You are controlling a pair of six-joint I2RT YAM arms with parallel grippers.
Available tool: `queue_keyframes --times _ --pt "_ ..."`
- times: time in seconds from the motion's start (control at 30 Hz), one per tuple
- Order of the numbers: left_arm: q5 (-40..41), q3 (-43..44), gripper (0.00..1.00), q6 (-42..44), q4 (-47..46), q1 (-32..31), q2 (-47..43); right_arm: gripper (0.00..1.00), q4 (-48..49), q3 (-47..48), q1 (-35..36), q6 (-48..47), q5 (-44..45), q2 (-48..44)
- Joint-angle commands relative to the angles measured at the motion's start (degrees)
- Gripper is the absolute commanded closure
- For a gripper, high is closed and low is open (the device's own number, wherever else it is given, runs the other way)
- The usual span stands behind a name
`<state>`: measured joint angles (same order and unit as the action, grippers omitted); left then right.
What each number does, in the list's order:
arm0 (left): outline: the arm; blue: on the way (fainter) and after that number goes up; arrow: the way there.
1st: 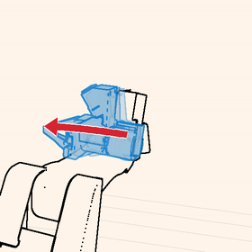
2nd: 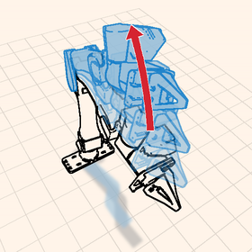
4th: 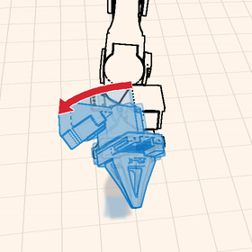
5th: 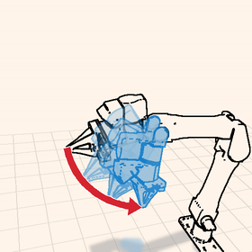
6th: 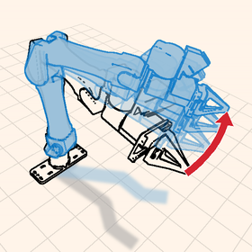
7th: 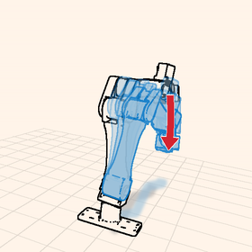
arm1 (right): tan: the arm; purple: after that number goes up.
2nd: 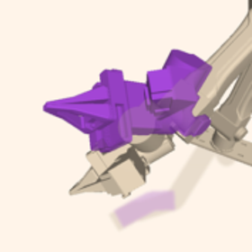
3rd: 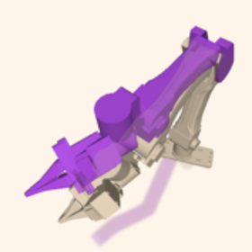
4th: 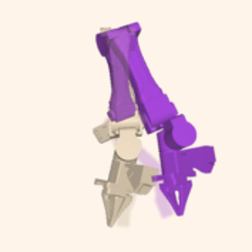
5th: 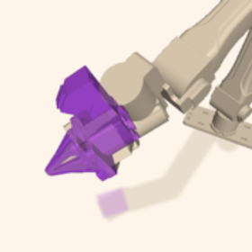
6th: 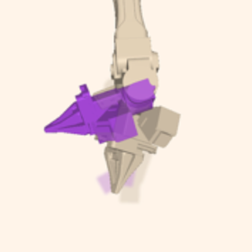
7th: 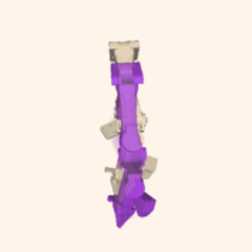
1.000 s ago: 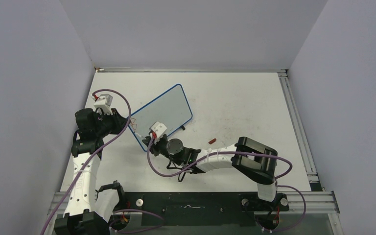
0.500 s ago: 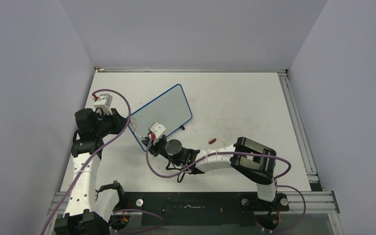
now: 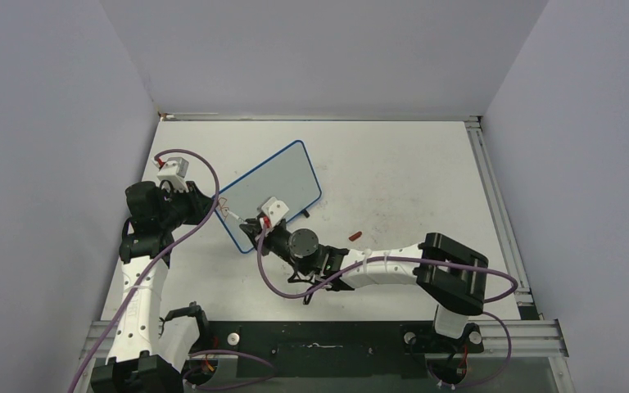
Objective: Write a sentence on the whiteboard
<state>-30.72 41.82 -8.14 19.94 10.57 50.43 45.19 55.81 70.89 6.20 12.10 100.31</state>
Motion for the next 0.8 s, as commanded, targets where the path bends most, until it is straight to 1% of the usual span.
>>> queue_keyframes --times 0.0,0.23,0.77 --pt "0.3 0.2 1.00 0.8 0.8 -0.1 -0.4 0.95 1.8 -0.4 -1.1 -1.2 1.3 -2.5" --pt "0.3 0.1 1.00 0.8 0.8 -0.2 -0.4 0.95 2.6 0.4 -2.7 -1.2 0.1 -0.7" --pt "0.6 0.2 1.00 0.9 0.8 -0.4 -0.3 0.95 3.0 3.5 -3.4 -1.4 -1.8 2.6"
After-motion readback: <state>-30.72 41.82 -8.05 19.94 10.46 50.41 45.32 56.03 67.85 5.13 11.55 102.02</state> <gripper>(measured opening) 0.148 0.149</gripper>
